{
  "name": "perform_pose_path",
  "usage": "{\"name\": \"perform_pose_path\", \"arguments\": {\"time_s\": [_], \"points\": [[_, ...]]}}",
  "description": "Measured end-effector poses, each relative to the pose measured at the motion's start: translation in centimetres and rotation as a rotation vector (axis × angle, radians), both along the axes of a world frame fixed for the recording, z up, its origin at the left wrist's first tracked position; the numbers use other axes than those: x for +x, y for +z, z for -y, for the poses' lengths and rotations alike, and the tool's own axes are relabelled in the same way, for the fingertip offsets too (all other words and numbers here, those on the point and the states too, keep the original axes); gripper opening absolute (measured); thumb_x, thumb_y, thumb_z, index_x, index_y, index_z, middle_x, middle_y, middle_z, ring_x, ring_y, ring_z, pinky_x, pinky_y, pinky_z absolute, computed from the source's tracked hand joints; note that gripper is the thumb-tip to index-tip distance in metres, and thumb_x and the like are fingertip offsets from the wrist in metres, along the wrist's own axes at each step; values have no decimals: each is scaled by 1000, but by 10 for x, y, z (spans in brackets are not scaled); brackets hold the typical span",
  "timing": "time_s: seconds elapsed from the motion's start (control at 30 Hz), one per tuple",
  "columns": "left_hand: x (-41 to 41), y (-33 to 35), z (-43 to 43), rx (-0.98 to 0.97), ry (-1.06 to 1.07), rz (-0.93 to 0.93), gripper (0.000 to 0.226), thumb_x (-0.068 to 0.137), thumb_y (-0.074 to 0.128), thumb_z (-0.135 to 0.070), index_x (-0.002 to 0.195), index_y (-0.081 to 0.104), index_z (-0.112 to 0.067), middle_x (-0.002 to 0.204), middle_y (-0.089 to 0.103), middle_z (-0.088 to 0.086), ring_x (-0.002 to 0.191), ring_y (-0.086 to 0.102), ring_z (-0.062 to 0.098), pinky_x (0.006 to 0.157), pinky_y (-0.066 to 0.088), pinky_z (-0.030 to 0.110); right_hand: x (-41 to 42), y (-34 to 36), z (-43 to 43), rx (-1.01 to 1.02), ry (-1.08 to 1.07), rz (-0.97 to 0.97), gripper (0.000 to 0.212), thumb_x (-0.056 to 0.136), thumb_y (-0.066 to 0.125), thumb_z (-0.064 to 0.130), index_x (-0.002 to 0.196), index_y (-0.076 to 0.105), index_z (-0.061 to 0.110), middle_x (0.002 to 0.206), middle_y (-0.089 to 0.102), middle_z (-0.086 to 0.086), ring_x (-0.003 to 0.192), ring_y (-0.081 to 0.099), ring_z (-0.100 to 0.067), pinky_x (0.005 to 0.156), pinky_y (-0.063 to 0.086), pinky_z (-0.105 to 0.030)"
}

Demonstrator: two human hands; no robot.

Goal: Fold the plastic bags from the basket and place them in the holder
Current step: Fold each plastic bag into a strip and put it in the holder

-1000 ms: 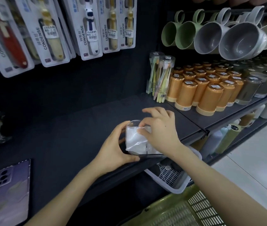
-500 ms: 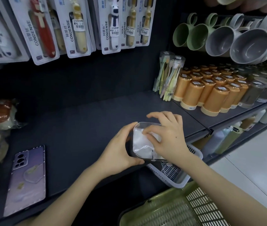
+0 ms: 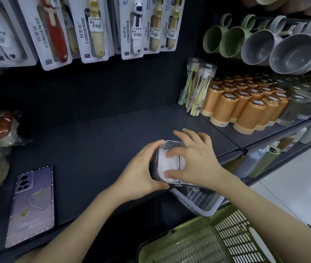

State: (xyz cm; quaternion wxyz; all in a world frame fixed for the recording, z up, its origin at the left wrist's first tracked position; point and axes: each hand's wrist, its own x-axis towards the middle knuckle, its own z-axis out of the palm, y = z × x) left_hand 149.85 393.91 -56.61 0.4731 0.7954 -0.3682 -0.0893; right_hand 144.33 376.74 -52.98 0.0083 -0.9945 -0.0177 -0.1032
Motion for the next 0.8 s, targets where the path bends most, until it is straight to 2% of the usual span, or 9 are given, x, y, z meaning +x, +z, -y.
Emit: {"name": "perform_pose_path", "arguments": {"time_s": [0.1,0.2,0.27,0.37,0.43,0.5,0.57,0.67,0.8], "points": [[0,0,0,3,0,-4,101,55,92,-21,128,29,-53,130,31,-40,130,39,-1,108,40,31,6,-5,-12,-98,-58,37,57,42,67,67,87,73,33,124,61,-15,118,55,-40,97,23,-51],[1,-1,-1,0,0,-19,106,55,93,-21,140,32,-38,132,33,-37,130,39,0,108,40,31,9,-7,-17,-154,-119,2,62,34,81,64,87,73,33,128,59,-17,120,53,-41,99,20,-55],[2,0,-1,2,-2,-27,106,55,93,-21,141,32,-37,132,32,-38,129,39,-5,107,40,27,9,0,-21,-164,-118,-7,61,47,79,66,100,71,37,143,46,-16,133,40,-40,104,12,-54],[2,0,0,-7,1,-39,103,55,93,-20,132,30,-49,130,33,-38,122,37,-18,103,38,15,3,11,-10,-121,-89,-44,61,69,65,69,125,57,45,160,16,-7,146,11,-31,113,3,-53],[3,-1,0,-14,8,-54,102,55,92,-18,127,29,-52,130,35,-37,121,37,-20,100,37,9,-2,19,-9,-84,-84,-9,58,63,69,69,115,65,42,155,30,-12,142,24,-36,110,13,-59],[4,-1,0,-18,13,-61,101,56,92,-17,128,29,-51,131,36,-35,123,38,-16,101,37,10,-3,16,-8,-83,-103,55,53,47,79,65,89,74,32,139,51,-18,128,45,-43,102,27,-64],[4,-1,0,-25,14,-66,102,56,92,-17,131,31,-47,132,37,-33,124,40,-12,101,38,12,0,13,-12,-128,-119,59,50,41,83,62,76,73,28,134,56,-17,125,48,-43,101,24,-60],[5,-3,0,-24,19,-80,107,56,93,-19,142,32,-34,138,39,-24,127,40,-6,104,40,18,4,10,-22,-192,-143,-48,47,65,71,62,100,73,30,154,30,-9,141,23,-35,108,6,-52],[7,-2,0,-44,28,-100,107,57,92,-18,144,32,-29,141,41,-18,129,40,-5,106,41,21,9,14,-23,-170,-150,-119,48,74,63,65,109,69,34,159,18,-5,144,12,-30,113,6,-52]]}}
